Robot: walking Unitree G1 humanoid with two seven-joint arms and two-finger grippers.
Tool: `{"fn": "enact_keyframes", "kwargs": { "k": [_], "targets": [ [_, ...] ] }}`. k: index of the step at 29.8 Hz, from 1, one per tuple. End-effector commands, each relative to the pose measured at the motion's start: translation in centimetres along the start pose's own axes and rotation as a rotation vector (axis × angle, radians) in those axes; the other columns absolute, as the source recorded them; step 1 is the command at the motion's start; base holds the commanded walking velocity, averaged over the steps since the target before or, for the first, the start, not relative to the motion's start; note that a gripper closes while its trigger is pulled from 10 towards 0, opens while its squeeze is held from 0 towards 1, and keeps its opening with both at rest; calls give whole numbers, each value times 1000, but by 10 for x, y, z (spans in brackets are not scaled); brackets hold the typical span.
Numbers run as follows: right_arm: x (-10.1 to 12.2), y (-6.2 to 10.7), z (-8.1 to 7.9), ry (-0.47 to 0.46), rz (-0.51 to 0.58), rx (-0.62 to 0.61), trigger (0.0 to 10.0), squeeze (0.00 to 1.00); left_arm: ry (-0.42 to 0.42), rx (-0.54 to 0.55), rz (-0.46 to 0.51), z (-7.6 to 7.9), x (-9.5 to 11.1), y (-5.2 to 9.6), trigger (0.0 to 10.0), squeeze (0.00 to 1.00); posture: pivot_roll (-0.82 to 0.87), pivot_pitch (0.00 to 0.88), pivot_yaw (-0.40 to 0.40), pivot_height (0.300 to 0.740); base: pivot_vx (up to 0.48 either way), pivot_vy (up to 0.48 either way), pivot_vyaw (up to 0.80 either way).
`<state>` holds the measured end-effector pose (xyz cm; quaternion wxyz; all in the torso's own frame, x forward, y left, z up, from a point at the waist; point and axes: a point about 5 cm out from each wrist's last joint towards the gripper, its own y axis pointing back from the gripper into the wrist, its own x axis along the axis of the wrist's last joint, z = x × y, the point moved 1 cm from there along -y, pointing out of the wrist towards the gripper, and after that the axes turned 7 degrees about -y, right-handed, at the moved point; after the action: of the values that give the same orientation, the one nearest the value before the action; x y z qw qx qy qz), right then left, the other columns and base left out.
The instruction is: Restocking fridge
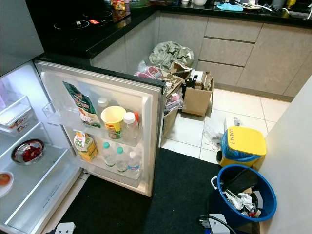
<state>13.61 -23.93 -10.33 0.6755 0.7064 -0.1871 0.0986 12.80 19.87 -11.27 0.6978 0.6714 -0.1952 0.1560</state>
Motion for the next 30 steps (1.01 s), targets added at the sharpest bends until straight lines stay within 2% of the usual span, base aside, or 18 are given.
{"fn": "enact_keyframes", "kwargs": {
  "k": [1,5,7,8,10,11,12,14,16,18,20,21,22,23,25,26,28,30],
  "targets": [
    [3,-1,-2,11,11,2,10000,0,-6,6,-12,-1,-3,1,10000,0,-62,0,-9,740,0,0,0],
    [6,-1,-2,5,18,2,10000,0,35,18,-10,-3,-3,1,10000,0,-63,0,-13,740,0,0,0],
    [13,-1,-3,-77,50,12,10000,0,294,63,30,-11,1,1,10000,0,-65,0,-16,740,0,0,0],
    [13,-1,-3,-77,50,12,10000,0,294,63,30,-11,1,1,10000,0,-65,0,-16,740,0,0,0],
    [28,0,0,-299,129,33,10000,0,427,87,71,-19,6,2,10000,0,-65,0,-18,740,0,0,0],
    [28,0,0,-299,129,33,10000,0,427,87,71,-19,6,2,10000,0,-65,0,-18,740,0,0,0],
    [35,1,3,-361,161,36,10000,0,440,92,80,-22,7,3,10000,0,-65,0,-18,740,0,0,0],
    [38,2,5,-354,170,34,10000,0,418,92,78,-23,7,3,10000,0,-65,0,-18,740,0,0,0],
    [42,2,7,-226,161,14,10000,0,330,85,54,-23,4,4,10000,0,-65,0,-18,740,0,0,0],
    [56,5,13,-184,202,-12,10000,0,263,79,36,-22,1,4,10000,0,-59,0,-15,740,0,0,0],
    [56,5,13,-184,202,-12,10000,0,263,79,36,-22,1,4,10000,0,-59,0,-15,740,0,0,0],
    [95,18,33,-210,332,-42,10000,0,271,80,36,-23,1,4,10000,0,-61,0,-21,740,0,0,0],
    [95,18,33,-210,332,-42,10000,0,271,80,36,-23,1,4,10000,0,-61,0,-21,740,0,0,0],
    [118,28,46,-227,407,-57,10000,0,280,81,38,-23,1,4,10000,0,-63,0,-20,740,0,0,0],
    [118,28,46,-227,407,-57,10000,0,280,81,38,-23,1,4,10000,0,-63,0,-20,740,0,0,0],
    [133,36,55,-235,457,-68,10000,0,287,82,39,-23,1,4,10000,0,-63,0,-20,740,0,0,0],
    [140,41,61,-223,465,-84,10000,0,284,78,34,-23,-1,5,10000,0,-70,0,-19,740,0,0,0],
    [134,37,58,-209,428,-81,10000,0,285,75,31,-22,-2,5,10000,0,-72,0,-24,740,0,0,0]
  ]
}}
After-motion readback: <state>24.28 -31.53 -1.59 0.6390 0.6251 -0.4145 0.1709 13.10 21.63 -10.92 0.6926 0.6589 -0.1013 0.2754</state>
